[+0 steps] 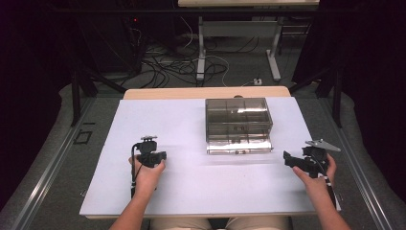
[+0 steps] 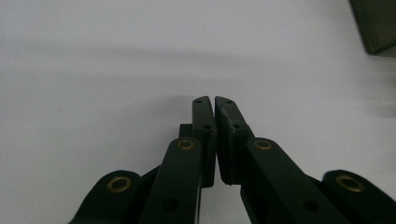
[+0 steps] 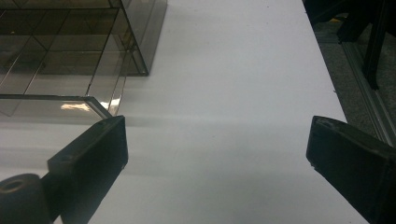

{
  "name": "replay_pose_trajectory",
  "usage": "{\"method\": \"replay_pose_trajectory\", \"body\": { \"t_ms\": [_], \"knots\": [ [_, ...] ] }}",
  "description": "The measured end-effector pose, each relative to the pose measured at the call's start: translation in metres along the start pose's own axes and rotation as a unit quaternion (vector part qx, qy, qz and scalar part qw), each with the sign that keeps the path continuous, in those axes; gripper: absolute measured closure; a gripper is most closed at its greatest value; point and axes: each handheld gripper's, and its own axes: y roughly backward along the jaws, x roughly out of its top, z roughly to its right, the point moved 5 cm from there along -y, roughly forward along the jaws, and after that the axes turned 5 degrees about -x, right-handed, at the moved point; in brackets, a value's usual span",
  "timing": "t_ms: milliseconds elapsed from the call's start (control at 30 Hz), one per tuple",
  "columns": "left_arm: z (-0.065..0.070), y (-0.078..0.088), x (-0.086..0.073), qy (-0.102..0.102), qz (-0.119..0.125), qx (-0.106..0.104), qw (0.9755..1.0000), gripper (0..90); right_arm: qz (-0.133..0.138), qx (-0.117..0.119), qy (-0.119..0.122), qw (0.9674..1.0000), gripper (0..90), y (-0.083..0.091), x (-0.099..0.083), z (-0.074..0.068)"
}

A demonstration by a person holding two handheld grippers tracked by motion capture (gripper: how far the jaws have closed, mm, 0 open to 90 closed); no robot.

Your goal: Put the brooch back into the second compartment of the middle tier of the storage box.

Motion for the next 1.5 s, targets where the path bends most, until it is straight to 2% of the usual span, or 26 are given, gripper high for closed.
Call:
{"method": "replay_pose_trajectory", "body": {
  "t_ms": [200, 233, 533, 867, 1000, 1167, 1300, 1367, 1500],
  "knots": [
    [-0.003, 0.002, 0.001, 0.004, 0.002, 0.002, 1.0, 89.2, 0.0, 0.0, 0.002, 1.0, 5.1, 0.0, 0.0, 0.001],
    [-0.003, 0.003, 0.001, 0.004, -0.005, 0.002, 1.0, 89.4, 0.0, 0.0, 0.0, 1.0, 5.2, 0.0, 0.0, 0.0],
    [-0.006, 0.005, 0.002, 0.011, 0.006, -0.003, 0.9999, 89.6, 0.0, 0.002, -0.004, 1.0, 5.4, 0.001, 0.0, 0.0],
    [-0.006, 0.007, 0.003, 0.006, 0.003, -0.011, 0.9999, 89.6, 0.0, 0.002, -0.005, 1.0, 5.4, 0.001, 0.0, 0.0],
    [-0.005, 0.008, 0.003, 0.008, 0.009, -0.016, 0.9998, 89.6, 0.0, 0.003, -0.005, 1.0, 5.4, 0.001, 0.0, 0.0],
    [-0.006, 0.01, 0.003, 0.002, 0.009, -0.017, 0.9998, 89.6, -0.001, 0.003, -0.008, 1.0, 5.3, 0.001, 0.0, 0.0],
    [-0.007, 0.011, 0.004, 0.004, 0.019, -0.019, 0.9996, 89.6, 0.009, -0.003, -0.009, 0.9999, 5.4, 0.0, 0.0, 0.0],
    [-0.007, 0.012, 0.004, 0.0, 0.016, -0.022, 0.9996, 89.6, 0.0, 0.003, -0.007, 1.0, 5.4, 0.001, 0.0, 0.001],
    [-0.005, 0.013, 0.005, 0.005, 0.027, -0.025, 0.9993, 89.6, 0.001, 0.003, -0.006, 1.0, 5.4, 0.002, 0.0, 0.001]
  ]
}}
